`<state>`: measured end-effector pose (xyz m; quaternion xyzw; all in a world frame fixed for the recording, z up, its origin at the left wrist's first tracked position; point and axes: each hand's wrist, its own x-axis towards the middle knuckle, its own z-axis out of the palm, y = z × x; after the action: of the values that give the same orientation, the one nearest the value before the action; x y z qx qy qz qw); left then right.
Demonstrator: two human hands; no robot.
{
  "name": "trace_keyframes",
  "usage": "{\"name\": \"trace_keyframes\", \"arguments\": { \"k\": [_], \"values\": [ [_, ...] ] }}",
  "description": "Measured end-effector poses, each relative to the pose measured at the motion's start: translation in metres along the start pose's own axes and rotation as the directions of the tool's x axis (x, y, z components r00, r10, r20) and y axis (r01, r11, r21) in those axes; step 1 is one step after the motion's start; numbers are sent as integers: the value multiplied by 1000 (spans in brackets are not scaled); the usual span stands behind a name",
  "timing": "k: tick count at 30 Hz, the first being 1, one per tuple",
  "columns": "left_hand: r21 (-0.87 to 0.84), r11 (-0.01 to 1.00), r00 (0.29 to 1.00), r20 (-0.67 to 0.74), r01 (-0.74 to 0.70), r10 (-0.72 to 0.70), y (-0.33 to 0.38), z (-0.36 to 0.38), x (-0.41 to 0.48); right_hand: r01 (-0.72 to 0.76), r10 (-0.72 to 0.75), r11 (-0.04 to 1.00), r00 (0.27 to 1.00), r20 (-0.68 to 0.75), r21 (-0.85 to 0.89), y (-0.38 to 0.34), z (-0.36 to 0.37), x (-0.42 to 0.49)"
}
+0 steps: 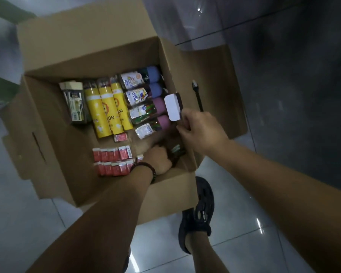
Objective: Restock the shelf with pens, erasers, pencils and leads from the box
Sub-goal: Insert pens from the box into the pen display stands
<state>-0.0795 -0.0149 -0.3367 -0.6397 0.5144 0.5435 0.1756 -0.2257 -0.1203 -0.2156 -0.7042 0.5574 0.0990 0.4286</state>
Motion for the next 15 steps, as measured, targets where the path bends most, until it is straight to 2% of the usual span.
{"name": "trace_keyframes", "arguments": {
  "k": [6,9,12,14,15],
  "values": [
    [120,992,985,170,-23,3,3,-9,9,12,-11,1000,999,-40,13,3,6,2],
    [73,997,983,181,-22,9,8,-16,0,4,-4,1000,1000,-18,13,2,4,1],
    [-48,997,993,99,-55,59,6,-34,-21,-22,24,1000,997,68,-22,-4,-8,0],
    [-275,959,996,42,-69,83,2,-46,-45,-61,66,997,992,106,-55,-11,-18,-6],
    [-418,907,997,25,-58,75,-1,-52,-60,-90,95,994,989,110,-55,-16,-24,-11]
  ]
}}
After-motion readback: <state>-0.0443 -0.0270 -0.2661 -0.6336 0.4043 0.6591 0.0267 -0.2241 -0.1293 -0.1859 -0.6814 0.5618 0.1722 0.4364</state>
